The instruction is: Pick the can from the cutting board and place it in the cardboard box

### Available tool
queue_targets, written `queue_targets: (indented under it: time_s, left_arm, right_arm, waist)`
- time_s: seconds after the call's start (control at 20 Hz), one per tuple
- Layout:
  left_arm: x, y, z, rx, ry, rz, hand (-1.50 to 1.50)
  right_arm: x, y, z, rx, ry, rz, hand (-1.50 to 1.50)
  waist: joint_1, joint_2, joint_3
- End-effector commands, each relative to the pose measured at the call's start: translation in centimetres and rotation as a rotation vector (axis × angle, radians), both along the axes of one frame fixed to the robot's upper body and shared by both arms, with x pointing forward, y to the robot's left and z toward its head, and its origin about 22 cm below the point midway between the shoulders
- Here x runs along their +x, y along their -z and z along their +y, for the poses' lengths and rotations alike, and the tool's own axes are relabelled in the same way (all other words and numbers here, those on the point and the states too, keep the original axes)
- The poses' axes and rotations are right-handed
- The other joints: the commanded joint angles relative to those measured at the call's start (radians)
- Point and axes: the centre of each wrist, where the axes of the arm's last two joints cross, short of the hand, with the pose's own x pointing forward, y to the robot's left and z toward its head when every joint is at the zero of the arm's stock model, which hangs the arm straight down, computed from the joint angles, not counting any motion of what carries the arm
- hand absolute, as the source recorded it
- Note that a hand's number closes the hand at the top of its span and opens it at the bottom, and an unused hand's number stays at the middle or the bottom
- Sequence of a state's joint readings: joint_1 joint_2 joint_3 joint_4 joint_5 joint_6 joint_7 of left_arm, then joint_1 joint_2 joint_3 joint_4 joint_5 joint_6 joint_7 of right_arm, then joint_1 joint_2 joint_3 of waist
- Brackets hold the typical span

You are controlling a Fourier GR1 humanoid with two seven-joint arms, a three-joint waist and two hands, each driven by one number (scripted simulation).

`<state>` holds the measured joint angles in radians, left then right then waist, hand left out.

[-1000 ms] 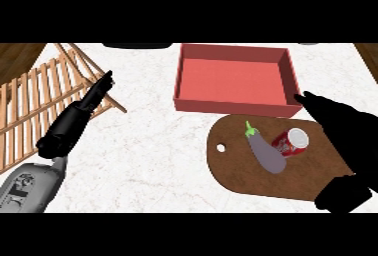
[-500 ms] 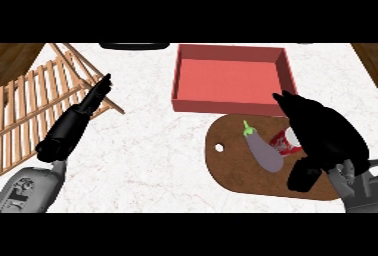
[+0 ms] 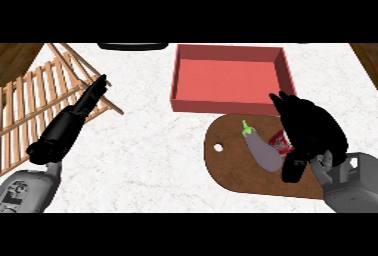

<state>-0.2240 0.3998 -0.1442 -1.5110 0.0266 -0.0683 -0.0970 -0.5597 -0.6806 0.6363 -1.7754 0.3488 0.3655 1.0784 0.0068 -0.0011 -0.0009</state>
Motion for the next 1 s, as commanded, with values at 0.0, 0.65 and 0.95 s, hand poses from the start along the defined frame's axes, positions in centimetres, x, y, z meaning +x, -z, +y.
queue_targets:
  time_s: [0.0, 0.65, 0.95]
  left_arm:
    - [0.8, -1.3, -0.8, 0.021, -0.009, 0.003, 0.00]
    - [-0.8, -1.4, -0.8, -0.007, 0.017, -0.004, 0.00]
    - [0.0, -0.1, -0.1, -0.001, 0.009, -0.004, 0.00]
  right_arm:
    - [0.8, 0.1, 1.1, -0.092, 0.111, 0.028, -1.50]
    - [1.5, 4.9, -0.4, -0.069, 0.097, 0.067, -1.50]
    - [0.6, 6.2, -2.9, -0.110, 0.140, 0.071, -1.50]
  waist:
    - [-0.005, 0.000, 0.000]
    - [-0.002, 0.000, 0.001]
    - [-0.011, 0.000, 0.001]
